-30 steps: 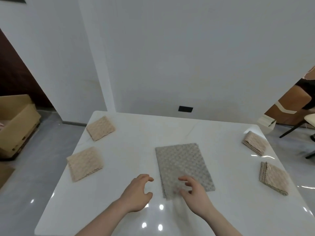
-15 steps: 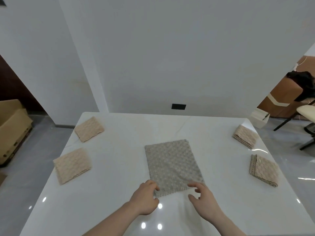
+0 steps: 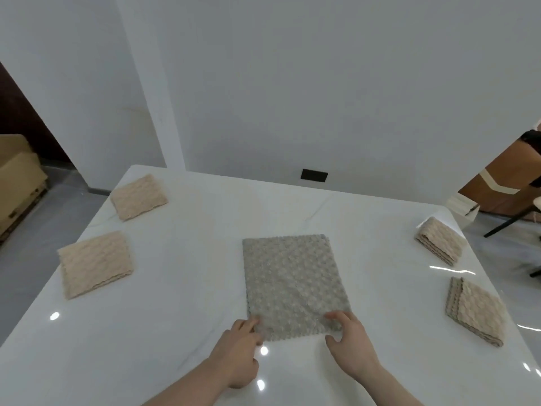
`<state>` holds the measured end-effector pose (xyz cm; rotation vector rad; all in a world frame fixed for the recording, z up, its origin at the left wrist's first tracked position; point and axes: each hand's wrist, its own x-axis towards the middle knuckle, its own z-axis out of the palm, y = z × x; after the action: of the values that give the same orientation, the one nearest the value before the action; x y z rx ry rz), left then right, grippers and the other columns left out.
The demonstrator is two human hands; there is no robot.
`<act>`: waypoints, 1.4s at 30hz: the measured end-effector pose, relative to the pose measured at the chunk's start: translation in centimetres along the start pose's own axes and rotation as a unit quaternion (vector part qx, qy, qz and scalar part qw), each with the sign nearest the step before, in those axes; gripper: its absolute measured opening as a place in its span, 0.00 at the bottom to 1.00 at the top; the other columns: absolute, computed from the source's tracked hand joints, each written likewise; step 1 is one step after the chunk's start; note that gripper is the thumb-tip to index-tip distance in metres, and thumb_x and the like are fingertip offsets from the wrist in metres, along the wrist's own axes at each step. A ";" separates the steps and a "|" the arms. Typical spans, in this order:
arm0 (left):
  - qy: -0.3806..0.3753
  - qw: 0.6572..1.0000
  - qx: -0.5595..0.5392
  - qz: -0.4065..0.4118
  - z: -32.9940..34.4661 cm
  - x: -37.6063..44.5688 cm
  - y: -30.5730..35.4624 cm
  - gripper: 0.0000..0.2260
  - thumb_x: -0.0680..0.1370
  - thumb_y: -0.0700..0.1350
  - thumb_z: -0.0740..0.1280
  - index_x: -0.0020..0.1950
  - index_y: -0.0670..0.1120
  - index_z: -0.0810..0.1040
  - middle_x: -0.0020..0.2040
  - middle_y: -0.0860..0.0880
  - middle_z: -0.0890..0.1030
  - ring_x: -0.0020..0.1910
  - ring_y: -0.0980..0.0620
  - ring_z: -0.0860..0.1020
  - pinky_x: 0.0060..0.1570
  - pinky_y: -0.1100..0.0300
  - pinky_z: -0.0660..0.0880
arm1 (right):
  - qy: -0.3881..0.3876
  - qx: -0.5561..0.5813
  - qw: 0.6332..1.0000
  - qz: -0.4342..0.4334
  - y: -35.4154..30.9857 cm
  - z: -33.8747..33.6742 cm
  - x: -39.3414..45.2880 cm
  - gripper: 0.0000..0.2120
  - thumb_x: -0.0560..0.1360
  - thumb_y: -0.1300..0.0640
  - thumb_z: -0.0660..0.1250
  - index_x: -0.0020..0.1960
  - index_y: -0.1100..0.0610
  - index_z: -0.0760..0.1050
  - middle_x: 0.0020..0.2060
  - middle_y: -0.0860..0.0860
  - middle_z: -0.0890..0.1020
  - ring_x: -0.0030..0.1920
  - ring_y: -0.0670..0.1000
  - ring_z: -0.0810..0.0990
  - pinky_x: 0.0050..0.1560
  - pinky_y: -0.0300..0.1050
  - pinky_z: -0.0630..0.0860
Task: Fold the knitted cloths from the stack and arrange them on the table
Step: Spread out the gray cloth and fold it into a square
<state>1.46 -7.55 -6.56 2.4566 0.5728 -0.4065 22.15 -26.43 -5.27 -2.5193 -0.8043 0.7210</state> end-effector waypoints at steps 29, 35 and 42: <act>0.330 0.930 0.037 0.160 10.5 3.1 -5.1 0.25 0.79 0.54 0.60 0.77 0.60 0.62 0.76 0.69 0.58 0.76 0.66 0.57 0.74 0.71 0.51 | 0.305 0.014 0.922 -0.237 9.2 9.5 3.5 0.08 0.74 0.53 0.74 0.48 0.39 0.84 0.51 0.34 0.81 0.54 0.44 0.76 0.60 0.42 0.71; 0.323 0.934 0.042 0.148 10.3 3.0 -4.7 0.22 0.80 0.51 0.62 0.74 0.59 0.68 0.75 0.66 0.63 0.74 0.65 0.59 0.76 0.64 0.56 | 0.322 0.016 0.918 -0.232 9.0 9.6 3.4 0.06 0.76 0.53 0.71 0.49 0.42 0.83 0.49 0.37 0.81 0.53 0.47 0.78 0.60 0.47 0.73; 0.328 0.935 0.015 0.135 9.9 2.0 -4.0 0.20 0.79 0.51 0.63 0.71 0.58 0.72 0.67 0.67 0.68 0.67 0.65 0.65 0.70 0.62 0.65 | 0.348 0.020 0.923 -0.165 8.9 9.3 3.2 0.16 0.73 0.59 0.65 0.57 0.46 0.82 0.55 0.44 0.80 0.59 0.52 0.73 0.62 0.46 0.71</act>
<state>-0.32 -9.86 -17.05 2.6282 0.4707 0.5436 22.76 -29.24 -18.23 -2.2576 -0.8818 -0.2669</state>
